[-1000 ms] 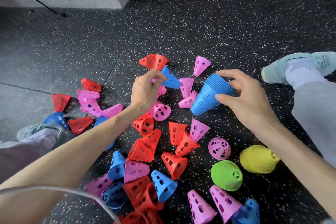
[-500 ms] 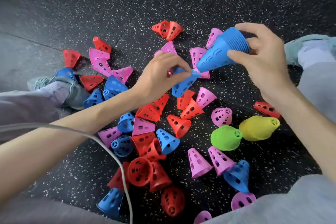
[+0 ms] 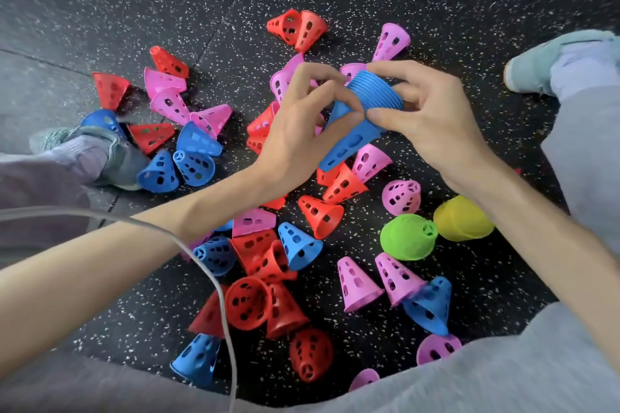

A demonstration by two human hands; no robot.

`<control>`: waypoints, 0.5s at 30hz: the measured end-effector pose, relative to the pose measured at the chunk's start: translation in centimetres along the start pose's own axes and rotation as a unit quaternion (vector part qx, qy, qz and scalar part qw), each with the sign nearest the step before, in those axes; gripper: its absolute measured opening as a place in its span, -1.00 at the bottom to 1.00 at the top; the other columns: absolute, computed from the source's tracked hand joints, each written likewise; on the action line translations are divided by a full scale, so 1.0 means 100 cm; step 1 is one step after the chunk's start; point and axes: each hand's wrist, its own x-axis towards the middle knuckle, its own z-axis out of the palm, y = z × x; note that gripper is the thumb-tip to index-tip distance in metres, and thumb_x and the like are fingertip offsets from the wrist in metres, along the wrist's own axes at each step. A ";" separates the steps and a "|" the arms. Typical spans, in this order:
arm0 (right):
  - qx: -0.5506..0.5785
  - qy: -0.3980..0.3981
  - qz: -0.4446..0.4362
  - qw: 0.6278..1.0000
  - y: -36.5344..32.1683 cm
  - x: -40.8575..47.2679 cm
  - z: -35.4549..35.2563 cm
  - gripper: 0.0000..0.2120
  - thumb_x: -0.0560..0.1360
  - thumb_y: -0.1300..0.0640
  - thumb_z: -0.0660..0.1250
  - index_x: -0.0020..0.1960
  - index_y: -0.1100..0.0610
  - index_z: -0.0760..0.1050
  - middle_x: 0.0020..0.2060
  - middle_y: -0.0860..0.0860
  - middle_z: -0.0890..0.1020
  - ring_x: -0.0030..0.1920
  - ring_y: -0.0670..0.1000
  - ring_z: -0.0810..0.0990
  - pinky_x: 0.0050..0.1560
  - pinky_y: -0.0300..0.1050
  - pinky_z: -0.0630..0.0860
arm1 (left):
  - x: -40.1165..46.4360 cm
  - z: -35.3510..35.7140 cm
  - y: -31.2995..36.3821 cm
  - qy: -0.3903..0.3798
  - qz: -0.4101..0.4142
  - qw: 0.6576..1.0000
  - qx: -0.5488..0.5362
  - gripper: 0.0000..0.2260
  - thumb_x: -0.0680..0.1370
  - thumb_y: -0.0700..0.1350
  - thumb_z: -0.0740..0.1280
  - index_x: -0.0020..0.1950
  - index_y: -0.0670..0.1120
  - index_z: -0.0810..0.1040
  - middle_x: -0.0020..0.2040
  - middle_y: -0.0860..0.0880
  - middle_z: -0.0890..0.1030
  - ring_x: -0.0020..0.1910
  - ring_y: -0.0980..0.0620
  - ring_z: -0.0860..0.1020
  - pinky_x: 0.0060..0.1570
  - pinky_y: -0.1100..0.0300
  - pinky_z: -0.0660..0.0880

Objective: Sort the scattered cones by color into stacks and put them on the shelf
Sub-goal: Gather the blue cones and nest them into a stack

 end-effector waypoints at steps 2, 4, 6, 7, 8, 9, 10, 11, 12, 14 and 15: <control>0.010 -0.008 0.007 1.000 0.003 0.001 -0.001 -0.52 0.46 0.32 0.48 0.34 0.06 0.57 0.05 0.01 0.74 0.03 -0.09 0.71 0.15 -0.06 0.64 | -0.004 0.003 0.002 0.005 -0.006 1.000 -0.016 -0.86 0.62 -0.09 0.40 0.13 -0.12 0.59 0.24 -0.03 0.43 0.13 -0.04 0.52 0.02 0.19 0.49; 0.003 -0.013 0.006 1.000 0.005 0.002 -0.002 -0.50 0.43 0.23 0.51 0.35 0.01 0.58 0.18 -0.02 0.70 0.21 -0.02 0.66 0.29 0.07 0.58 | -0.008 0.005 0.004 0.008 -0.021 0.999 -0.033 -0.77 0.62 -0.08 0.41 0.24 -0.12 0.53 0.25 0.00 0.42 0.09 -0.01 0.52 -0.01 0.27 0.47; -0.001 -0.020 0.000 1.000 0.006 0.003 -0.003 -0.50 0.42 0.19 0.51 0.34 -0.03 0.59 0.21 -0.04 0.68 0.27 0.02 0.63 0.34 0.13 0.54 | -0.010 0.006 0.004 0.009 -0.045 0.998 -0.049 -0.67 0.62 -0.03 0.41 0.35 -0.06 0.48 0.27 0.02 0.42 0.07 0.03 0.55 -0.01 0.30 0.49; 0.001 -0.025 -0.006 1.000 0.006 0.003 -0.004 -0.51 0.43 0.21 0.51 0.34 -0.03 0.59 0.21 -0.03 0.69 0.26 0.01 0.64 0.33 0.13 0.54 | -0.010 0.005 0.004 0.006 -0.053 0.997 -0.056 -0.64 0.62 -0.01 0.41 0.39 -0.03 0.46 0.29 0.04 0.43 0.07 0.05 0.57 0.00 0.30 0.50; 0.003 -0.029 -0.010 1.000 0.006 0.003 -0.005 -0.51 0.45 0.24 0.51 0.34 -0.02 0.60 0.19 -0.03 0.69 0.24 0.00 0.64 0.33 0.12 0.54 | -0.011 0.005 0.003 0.003 -0.057 0.996 -0.063 -0.61 0.62 0.01 0.40 0.42 -0.02 0.44 0.31 0.04 0.44 0.09 0.06 0.58 0.01 0.27 0.52; 0.005 -0.032 -0.012 0.999 0.006 0.003 -0.006 -0.52 0.46 0.26 0.50 0.34 -0.02 0.60 0.17 -0.03 0.70 0.23 -0.01 0.65 0.32 0.12 0.54 | -0.010 0.005 0.003 0.001 -0.057 0.996 -0.067 -0.59 0.62 0.02 0.39 0.45 -0.02 0.43 0.33 0.05 0.45 0.12 0.05 0.58 0.03 0.21 0.55; 0.008 -0.033 -0.013 0.999 0.006 0.003 -0.006 -0.53 0.46 0.26 0.50 0.34 -0.01 0.60 0.16 -0.04 0.70 0.22 -0.01 0.65 0.32 0.12 0.54 | -0.010 0.005 0.002 0.000 -0.054 0.996 -0.069 -0.57 0.63 0.02 0.39 0.46 -0.04 0.41 0.35 0.04 0.46 0.19 0.04 0.56 0.07 0.15 0.57; 0.011 -0.036 -0.012 0.999 0.006 0.003 -0.006 -0.53 0.46 0.24 0.50 0.34 -0.01 0.60 0.15 -0.03 0.70 0.21 -0.01 0.65 0.33 0.13 0.54 | -0.009 0.005 0.001 0.002 -0.050 0.996 -0.073 -0.55 0.63 0.01 0.38 0.48 -0.07 0.40 0.36 0.02 0.47 0.28 0.03 0.52 0.12 0.11 0.57; 0.012 -0.040 -0.012 0.999 0.006 0.003 -0.005 -0.53 0.45 0.21 0.49 0.34 -0.01 0.59 0.16 -0.03 0.70 0.22 0.00 0.65 0.33 0.14 0.54 | -0.009 0.006 0.000 0.005 -0.047 0.996 -0.080 -0.55 0.63 -0.01 0.38 0.48 -0.09 0.39 0.37 0.01 0.48 0.35 0.02 0.48 0.15 0.11 0.56; 0.005 -0.050 -0.015 0.999 0.006 0.003 -0.006 -0.53 0.47 0.17 0.47 0.36 0.01 0.58 0.20 -0.02 0.69 0.24 0.02 0.64 0.35 0.14 0.52 | -0.009 0.007 0.001 0.008 -0.051 0.994 -0.093 -0.55 0.63 -0.02 0.38 0.48 -0.10 0.39 0.37 -0.01 0.48 0.37 0.03 0.46 0.17 0.13 0.55; 0.000 -0.056 -0.018 0.998 0.007 0.003 -0.007 -0.54 0.49 0.19 0.47 0.38 0.02 0.57 0.21 -0.02 0.68 0.25 0.02 0.64 0.37 0.13 0.51 | -0.009 0.008 0.002 0.009 -0.054 0.994 -0.097 -0.55 0.63 -0.01 0.38 0.48 -0.10 0.40 0.37 -0.02 0.48 0.36 0.04 0.47 0.17 0.14 0.54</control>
